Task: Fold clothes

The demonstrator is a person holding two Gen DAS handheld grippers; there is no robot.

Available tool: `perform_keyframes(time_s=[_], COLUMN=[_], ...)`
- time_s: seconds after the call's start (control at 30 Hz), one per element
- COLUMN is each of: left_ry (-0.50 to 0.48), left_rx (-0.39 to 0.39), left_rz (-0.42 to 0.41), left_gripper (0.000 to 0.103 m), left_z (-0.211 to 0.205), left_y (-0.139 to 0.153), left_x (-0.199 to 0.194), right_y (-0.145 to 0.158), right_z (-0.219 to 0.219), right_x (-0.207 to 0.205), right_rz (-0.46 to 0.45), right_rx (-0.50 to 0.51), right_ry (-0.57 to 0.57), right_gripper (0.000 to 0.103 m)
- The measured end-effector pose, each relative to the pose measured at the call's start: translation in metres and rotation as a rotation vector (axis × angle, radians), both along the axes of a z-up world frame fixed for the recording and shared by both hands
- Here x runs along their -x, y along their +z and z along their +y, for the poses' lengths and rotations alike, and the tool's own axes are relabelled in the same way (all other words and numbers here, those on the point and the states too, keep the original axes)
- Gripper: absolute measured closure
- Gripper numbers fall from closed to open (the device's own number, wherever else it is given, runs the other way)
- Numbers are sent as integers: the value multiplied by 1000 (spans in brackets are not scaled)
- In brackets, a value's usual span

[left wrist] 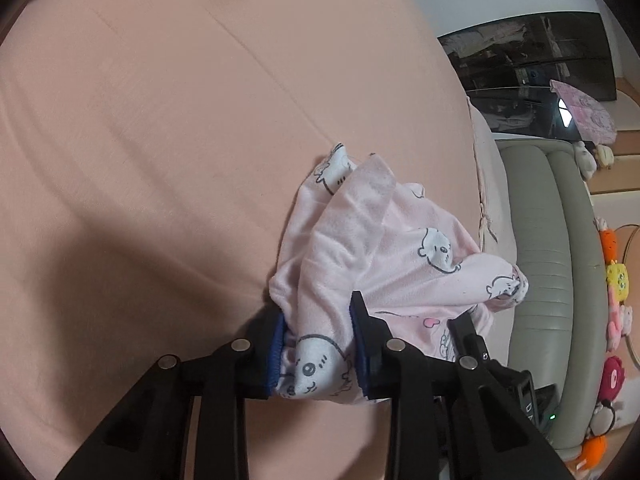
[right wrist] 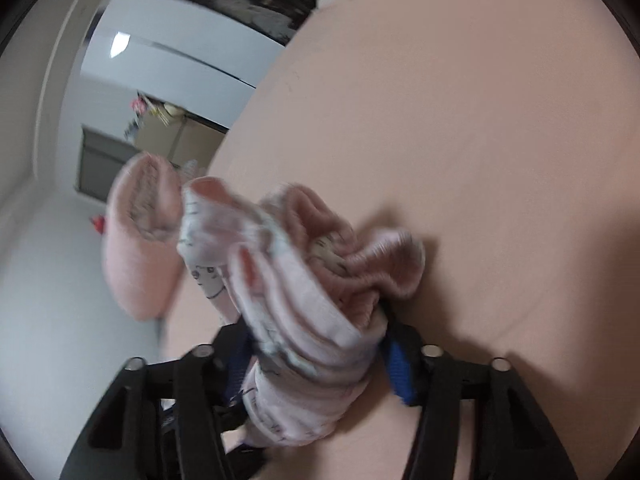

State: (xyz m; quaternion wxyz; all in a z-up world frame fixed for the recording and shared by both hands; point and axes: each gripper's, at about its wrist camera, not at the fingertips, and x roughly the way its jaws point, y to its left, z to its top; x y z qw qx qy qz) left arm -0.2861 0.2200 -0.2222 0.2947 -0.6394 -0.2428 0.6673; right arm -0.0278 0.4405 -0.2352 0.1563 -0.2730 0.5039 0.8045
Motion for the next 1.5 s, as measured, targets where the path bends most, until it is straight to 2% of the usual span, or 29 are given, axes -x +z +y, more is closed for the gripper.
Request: perform_keyframes(time_s=[0.17, 0.2, 0.23, 0.33, 0.4, 0.43, 0.5, 0.57, 0.6, 0.67, 0.7, 0.77, 0.8, 0.93, 1.03, 1.07, 1.1, 1.13, 1.17, 1.2, 1.23, 1.27, 1.37, 1.43, 1.5], left_ry=[-17, -29, -33, -36, -6, 15, 47, 75, 91, 122, 121, 105, 92, 71, 55, 49, 46, 43, 44, 49, 50, 52, 52, 44, -6], left_rx=[-39, -49, -70, -141, -222, -265, -311, -349, -376, -430, -452, -451, -430, -345, -301, -295, -290, -283, -266, -231, -231, -230, -222, -157, -88], left_rz=[-1, 14, 9, -27, -126, -185, -278, -352, -360, -375, -359, -328, -306, -225, -152, -135, -120, -105, -97, -93, -98, -104, -113, -84, -10], left_gripper=[77, 77, 77, 76, 76, 76, 75, 70, 67, 49, 46, 33, 31, 30, 30, 30, 30, 36, 51, 61, 76, 80, 81, 83, 83], left_z=[-7, -8, -10, -23, -30, -36, -42, -48, -49, -52, -49, -46, -42, -34, -26, -26, -27, -27, -29, -30, -34, -38, -43, -36, -28], left_y=[-7, -8, -9, -17, -29, -35, -43, -48, -47, -46, -42, -35, -32, -23, -17, -15, -16, -16, -18, -23, -28, -33, -32, -22, -11], left_x=[2, 1, 2, 3, 9, 12, 15, 15, 14, 12, 11, 10, 8, 3, -2, -3, -4, -5, -6, -6, -6, -5, -8, -10, -12], right_y=[24, 26, 23, 3, -17, -26, -30, -32, -35, -41, -41, -39, -37, -31, -26, -25, -23, -23, -23, -23, -23, -23, -16, -9, 0], right_z=[-8, -9, -6, 15, 29, 35, 40, 40, 39, 37, 37, 36, 36, 32, 26, 23, 21, 18, 18, 19, 20, 20, 17, 12, 6], right_x=[12, 13, 13, -1, -15, -19, -27, -36, -42, -50, -48, -40, -36, -12, -10, -11, -11, -12, -11, -13, -14, -15, -9, -4, -1], right_rz=[-122, -137, -139, -28, 57, 83, 112, 134, 156, 197, 189, 155, 138, 41, 15, 12, 8, -2, -3, 6, 9, 10, -15, -39, -63], right_rx=[-300, -334, -316, -56, 165, 254, 323, 388, 428, 478, 476, 455, 445, 355, 303, 283, 262, 232, 214, 208, 205, 201, 165, 122, 77], right_ry=[65, 76, 86, 79, 77, 82, 93, 77, 62, 29, 33, 55, 66, 84, 71, 70, 70, 69, 69, 68, 70, 73, 68, 50, 34], right_gripper=[56, 56, 55, 47, 40, 40, 40, 38, 35, 34, 34, 33, 30, 27, 27, 28, 35, 40, 48, 55, 56, 59, 57, 56, 57])
